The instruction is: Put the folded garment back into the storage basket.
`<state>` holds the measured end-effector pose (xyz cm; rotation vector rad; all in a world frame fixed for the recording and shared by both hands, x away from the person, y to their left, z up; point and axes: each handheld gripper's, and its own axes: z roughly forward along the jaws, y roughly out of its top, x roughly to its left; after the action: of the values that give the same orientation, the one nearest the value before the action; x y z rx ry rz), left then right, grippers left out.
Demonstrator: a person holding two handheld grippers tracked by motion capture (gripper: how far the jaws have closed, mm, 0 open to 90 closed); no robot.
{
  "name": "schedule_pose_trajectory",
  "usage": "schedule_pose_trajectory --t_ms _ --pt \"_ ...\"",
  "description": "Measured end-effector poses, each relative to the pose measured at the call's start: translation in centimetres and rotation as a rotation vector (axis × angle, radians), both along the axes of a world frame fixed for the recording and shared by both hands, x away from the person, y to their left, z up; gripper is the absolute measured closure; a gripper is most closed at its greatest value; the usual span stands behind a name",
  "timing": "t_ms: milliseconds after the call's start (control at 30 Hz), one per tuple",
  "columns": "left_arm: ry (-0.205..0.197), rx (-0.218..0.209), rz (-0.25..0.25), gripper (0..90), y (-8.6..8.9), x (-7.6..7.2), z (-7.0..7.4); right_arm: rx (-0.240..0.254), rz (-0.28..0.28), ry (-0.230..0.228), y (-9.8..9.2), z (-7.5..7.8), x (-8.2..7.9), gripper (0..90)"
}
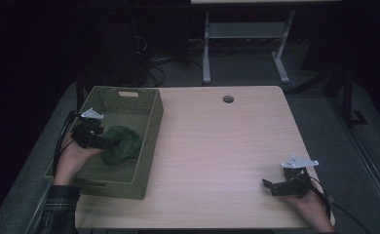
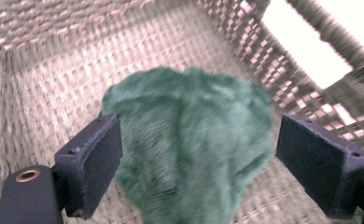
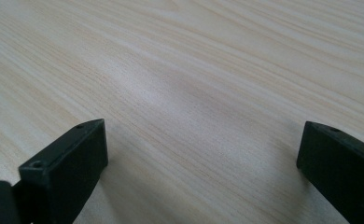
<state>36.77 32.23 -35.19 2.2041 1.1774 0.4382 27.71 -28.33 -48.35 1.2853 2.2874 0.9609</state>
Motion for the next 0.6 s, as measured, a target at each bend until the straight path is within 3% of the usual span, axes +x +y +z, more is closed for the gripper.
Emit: schedule_pose_trajectory --t_ms 233,367,600 --pt "-0.031 -0.031 -0.024 13.9 -1.8 -0.6 1.7 0.000 0.000 0.000 0.0 0.0 0.0 1.4" --pt "-0.058 -0.071 -0.051 14.0 -3.3 -0.9 2.5 0.000 0.000 0.000 0.0 0.0 0.0 1.4" --pt "-0.080 -0.096 -0.111 14.0 -6.0 -1.2 3.3 0.000 0.000 0.000 0.0 0.0 0.0 1.4"
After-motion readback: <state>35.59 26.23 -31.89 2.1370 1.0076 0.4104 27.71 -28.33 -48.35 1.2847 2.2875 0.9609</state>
